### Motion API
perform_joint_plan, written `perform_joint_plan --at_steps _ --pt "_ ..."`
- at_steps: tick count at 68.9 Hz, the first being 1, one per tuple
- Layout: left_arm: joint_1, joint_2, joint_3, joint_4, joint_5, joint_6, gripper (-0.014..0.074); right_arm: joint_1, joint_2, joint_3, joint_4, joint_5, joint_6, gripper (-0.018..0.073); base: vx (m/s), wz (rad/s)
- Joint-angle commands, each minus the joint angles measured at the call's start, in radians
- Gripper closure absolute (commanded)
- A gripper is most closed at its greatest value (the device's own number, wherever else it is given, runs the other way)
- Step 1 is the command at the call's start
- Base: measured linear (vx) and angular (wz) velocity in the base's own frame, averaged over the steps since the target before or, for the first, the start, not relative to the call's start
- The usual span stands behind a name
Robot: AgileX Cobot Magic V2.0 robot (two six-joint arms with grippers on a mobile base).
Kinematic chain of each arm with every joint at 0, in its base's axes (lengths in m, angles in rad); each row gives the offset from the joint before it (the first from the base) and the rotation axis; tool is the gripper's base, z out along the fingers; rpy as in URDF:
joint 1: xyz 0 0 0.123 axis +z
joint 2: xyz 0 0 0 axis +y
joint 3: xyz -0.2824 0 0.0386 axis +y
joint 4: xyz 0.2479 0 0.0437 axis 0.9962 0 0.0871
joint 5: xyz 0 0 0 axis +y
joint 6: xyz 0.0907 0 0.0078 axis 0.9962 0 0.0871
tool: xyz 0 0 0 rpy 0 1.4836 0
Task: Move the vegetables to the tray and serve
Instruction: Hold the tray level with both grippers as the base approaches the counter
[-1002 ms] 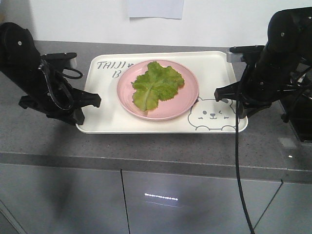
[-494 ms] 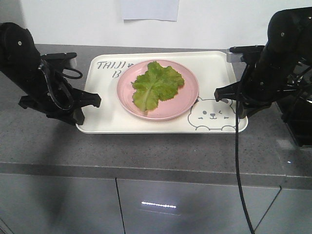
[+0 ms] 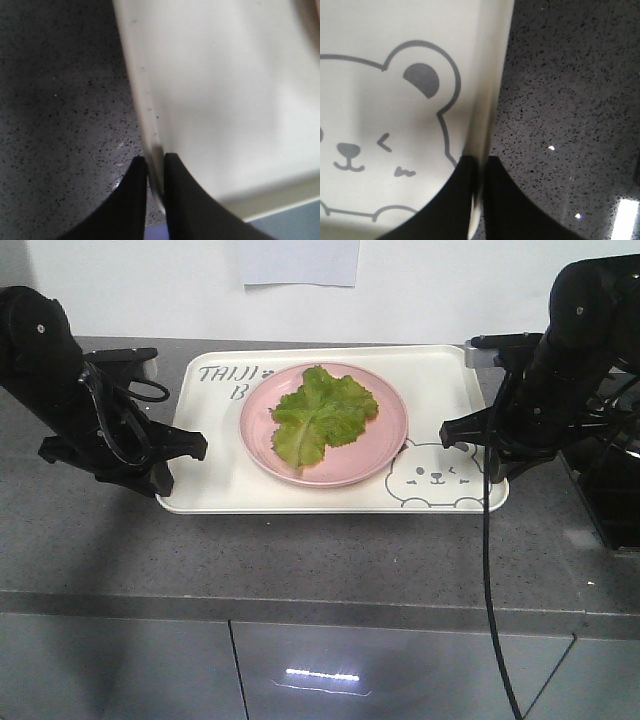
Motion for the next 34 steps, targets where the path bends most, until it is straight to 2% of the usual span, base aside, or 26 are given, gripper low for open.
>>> perform_joint_plan --at_steps 1,34 --pt "-0.018 -0.063 -0.039 -0.073 -0.049 0.026 0.0603 0.006 -0.059 -0.027 0.025 -0.052 -0.026 0.0568 0.04 -0.02" --pt "-0.018 -0.063 -0.039 -0.073 -0.049 0.026 0.0603 0.006 -0.059 -0.027 0.025 -0.052 -0.026 0.0568 0.03 0.00"
